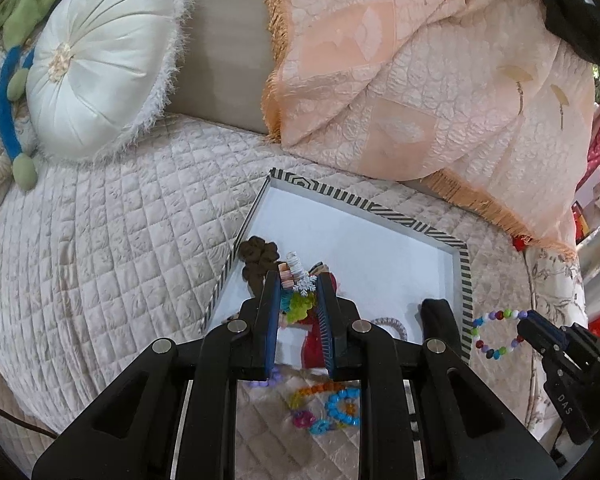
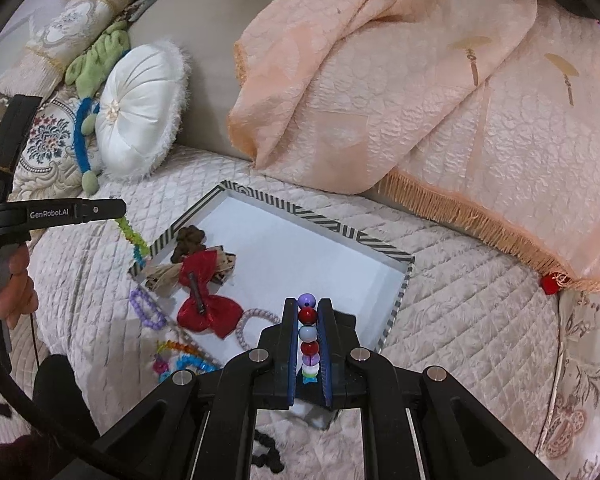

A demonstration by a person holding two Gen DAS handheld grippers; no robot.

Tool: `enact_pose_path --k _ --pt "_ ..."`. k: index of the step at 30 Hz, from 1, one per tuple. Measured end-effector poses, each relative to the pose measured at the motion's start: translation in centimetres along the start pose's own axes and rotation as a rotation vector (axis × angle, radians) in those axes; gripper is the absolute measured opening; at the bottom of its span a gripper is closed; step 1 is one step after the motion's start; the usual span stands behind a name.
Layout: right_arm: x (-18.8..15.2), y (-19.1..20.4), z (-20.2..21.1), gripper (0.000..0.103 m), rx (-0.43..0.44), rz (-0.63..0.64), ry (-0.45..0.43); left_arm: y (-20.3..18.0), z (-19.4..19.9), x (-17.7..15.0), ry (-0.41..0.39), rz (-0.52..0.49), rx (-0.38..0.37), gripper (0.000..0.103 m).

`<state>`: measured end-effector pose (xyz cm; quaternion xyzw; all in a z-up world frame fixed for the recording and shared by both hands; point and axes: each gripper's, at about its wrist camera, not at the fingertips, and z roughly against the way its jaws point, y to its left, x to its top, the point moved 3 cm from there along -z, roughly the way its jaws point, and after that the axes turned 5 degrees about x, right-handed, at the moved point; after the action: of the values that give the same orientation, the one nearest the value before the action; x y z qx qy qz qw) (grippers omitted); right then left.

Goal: Organize jewelry
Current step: 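Carry the multicolour bracelet toward the tray with the right tool while the left tool carries the bead strands, then lower the multicolour bracelet into the tray and open the right tool while the left tool releases the bead strands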

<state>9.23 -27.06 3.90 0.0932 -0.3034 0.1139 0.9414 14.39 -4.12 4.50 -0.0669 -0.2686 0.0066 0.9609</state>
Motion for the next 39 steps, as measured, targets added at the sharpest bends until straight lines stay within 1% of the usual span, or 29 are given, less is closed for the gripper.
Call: enact_pose_path --k 11,24,26,31,35,39 --pt "2.3 -1.8 -4.0 0.009 -0.009 -0.032 0.026 -1.2 -3.2 2.8 0.009 -0.003 0.007 0.017" --pt "3.3 -3.4 -10.0 0.009 -0.002 -0.081 0.064 -3.5 -8.6 4.2 0.061 -0.004 0.006 0.017" --pt "3.1 -4.0 -11.1 0.009 -0.013 -0.096 0.076 -3.5 -9.9 4.3 0.075 0.001 0.014 0.017" --pt "1.0 -6.6 -13.5 0.009 -0.074 -0.145 0.100 -2.3 -12.8 4.0 0.108 0.022 0.052 0.017" --pt "-0.3 -8.1 -14.2 0.009 -0.123 -0.164 0.099 -0.5 -14.5 4.0 0.124 0.042 0.096 0.017" --pt "-0.8 -8.6 -14.8 0.009 -0.160 -0.166 0.099 1.0 -15.6 3.8 0.137 0.066 0.122 0.017"
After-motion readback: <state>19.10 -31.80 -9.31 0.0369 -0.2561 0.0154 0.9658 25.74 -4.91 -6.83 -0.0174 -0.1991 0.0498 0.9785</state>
